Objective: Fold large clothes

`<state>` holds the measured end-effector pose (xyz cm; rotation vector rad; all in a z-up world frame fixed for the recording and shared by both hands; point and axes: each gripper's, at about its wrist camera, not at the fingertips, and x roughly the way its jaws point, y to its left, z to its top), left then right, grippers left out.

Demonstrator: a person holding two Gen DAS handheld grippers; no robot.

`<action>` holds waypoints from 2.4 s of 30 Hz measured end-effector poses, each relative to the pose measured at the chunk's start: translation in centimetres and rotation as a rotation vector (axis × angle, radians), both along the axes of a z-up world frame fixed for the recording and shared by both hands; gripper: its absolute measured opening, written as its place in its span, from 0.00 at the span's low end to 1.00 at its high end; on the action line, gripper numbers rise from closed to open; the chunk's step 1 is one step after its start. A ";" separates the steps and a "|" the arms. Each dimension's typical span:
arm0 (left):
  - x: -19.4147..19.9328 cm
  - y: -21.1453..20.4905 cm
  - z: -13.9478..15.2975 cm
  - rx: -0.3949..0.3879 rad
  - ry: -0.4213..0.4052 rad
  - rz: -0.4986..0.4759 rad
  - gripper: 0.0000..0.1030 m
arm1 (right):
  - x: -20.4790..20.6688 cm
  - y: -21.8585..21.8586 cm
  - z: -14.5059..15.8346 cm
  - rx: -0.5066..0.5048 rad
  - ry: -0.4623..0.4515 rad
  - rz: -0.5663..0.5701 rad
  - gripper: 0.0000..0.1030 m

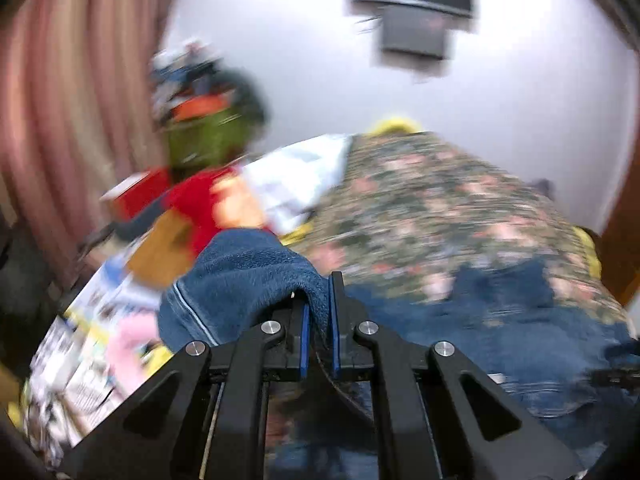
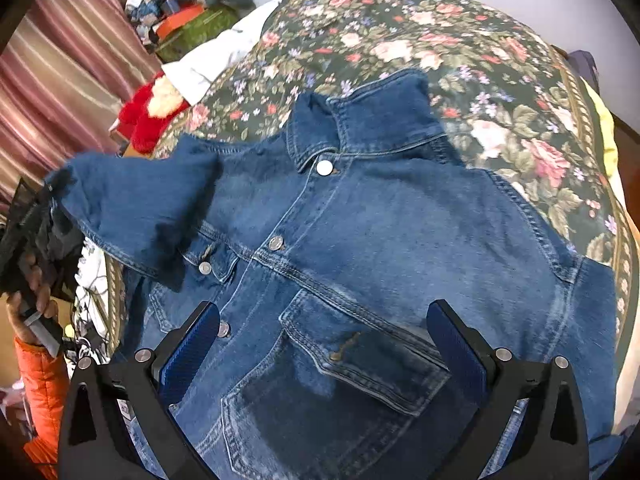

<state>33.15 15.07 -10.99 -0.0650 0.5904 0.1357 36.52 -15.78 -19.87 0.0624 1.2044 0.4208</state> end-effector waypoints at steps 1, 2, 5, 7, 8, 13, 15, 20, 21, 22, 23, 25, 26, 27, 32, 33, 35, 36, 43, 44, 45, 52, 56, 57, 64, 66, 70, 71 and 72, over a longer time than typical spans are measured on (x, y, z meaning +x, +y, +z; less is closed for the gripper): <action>0.1 -1.5 0.4 -0.011 -0.005 -0.049 0.07 | -0.2 -0.5 0.4 0.008 -0.008 -0.006 1.00; 0.6 -3.4 0.7 -0.025 -0.002 -0.111 0.07 | -0.3 -1.0 0.7 0.014 -0.016 -0.013 1.00; 1.9 -9.3 -0.1 -0.007 0.033 -0.247 0.07 | -0.9 -3.0 1.9 0.038 -0.043 -0.040 1.00; 2.3 -12.8 -1.7 -0.005 0.081 -0.331 0.07 | -1.3 -4.3 2.3 0.046 -0.050 -0.058 1.00; 2.4 -14.5 -3.0 -0.021 0.122 -0.378 0.07 | -1.5 -5.3 2.4 0.052 -0.052 -0.072 1.00; 2.1 -20.6 -10.2 -0.038 0.367 -0.523 0.07 | -2.2 -8.9 1.8 0.081 -0.011 -0.128 1.00; 1.0 -21.8 -12.3 -0.034 0.436 -0.567 0.07 | -2.4 -9.7 1.5 0.092 0.010 -0.141 1.00; -1.9 -22.1 -12.4 0.044 0.448 -0.618 0.47 | -2.4 -9.9 0.7 0.100 0.031 -0.134 1.00; -2.1 -21.6 -11.9 0.043 0.435 -0.612 0.53 | -2.2 -9.5 0.6 0.106 0.037 -0.131 1.00; -2.3 -20.9 -11.2 0.039 0.415 -0.600 0.59 | -1.9 -9.1 0.4 0.115 0.044 -0.126 1.00; -2.4 -19.9 -10.6 0.033 0.394 -0.580 0.60 | -1.5 -8.5 0.2 0.124 0.054 -0.121 1.00; -2.9 -17.7 -9.6 0.019 0.374 -0.534 0.61 | -0.8 -7.4 -0.1 0.134 0.069 -0.113 1.00; -3.1 -16.3 -9.1 0.009 0.364 -0.496 0.62 | -0.2 -6.5 -0.2 0.135 0.077 -0.106 1.00; -3.2 -14.8 -8.7 -0.001 0.353 -0.456 0.63 | 0.2 -5.8 -0.3 0.133 0.081 -0.099 1.00; -3.4 -7.6 -8.7 0.010 0.334 -0.267 0.65 | 2.5 -0.1 0.2 0.071 0.054 -0.017 1.00; -3.3 -6.2 -9.0 0.021 0.340 -0.224 0.65 | 2.7 1.0 0.4 0.048 0.040 0.001 1.00; -3.0 -3.9 -9.6 0.010 0.354 -0.162 0.65 | 3.1 4.1 0.3 -0.020 -0.002 0.066 1.00; -3.1 -2.6 -9.9 -0.016 0.361 -0.137 0.65 | 3.2 5.2 0.2 -0.045 -0.014 0.091 1.00; -4.8 2.4 -12.0 -0.153 0.385 -0.048 0.65 | 2.8 12.6 -4.8 -0.301 -0.064 0.277 0.99; -5.1 2.6 -12.3 -0.154 0.389 -0.043 0.65 | 2.7 13.3 -5.9 -0.344 -0.062 0.298 0.98; -5.3 2.7 -12.5 -0.151 0.392 -0.041 0.65 | 2.6 13.7 -6.6 -0.380 -0.070 0.308 0.97; -5.5 2.5 -12.9 -0.111 0.395 -0.049 0.65 | 2.3 13.8 -7.4 -0.488 -0.182 0.308 0.39; -4.9 1.8 -11.9 -0.100 0.372 -0.068 0.65 | 2.6 11.6 -4.5 -0.366 -0.207 0.211 0.25; -4.7 1.5 -11.5 -0.102 0.363 -0.077 0.65 | 2.5 10.9 -3.5 -0.340 -0.220 0.188 0.25; -2.7 -1.8 -10.4 -0.104 0.354 -0.154 0.65 | 0.4 4.0 1.2 -0.219 -0.253 0.039 0.17; -2.3 -3.4 -10.3 -0.087 0.355 -0.182 0.65 | -0.7 1.9 1.6 -0.201 -0.237 0.011 0.16; -1.9 -6.0 -10.6 -0.088 0.368 -0.238 0.65 | -2.6 -1.4 1.0 -0.213 -0.208 -0.026 0.16; -1.7 -6.6 -10.7 -0.089 0.377 -0.251 0.65 | -3.2 -2.2 0.9 -0.219 -0.205 -0.033 0.16; -1.5 -7.3 -11.0 -0.082 0.388 -0.261 0.65 | -3.7 -3.1 0.7 -0.220 -0.195 -0.039 0.16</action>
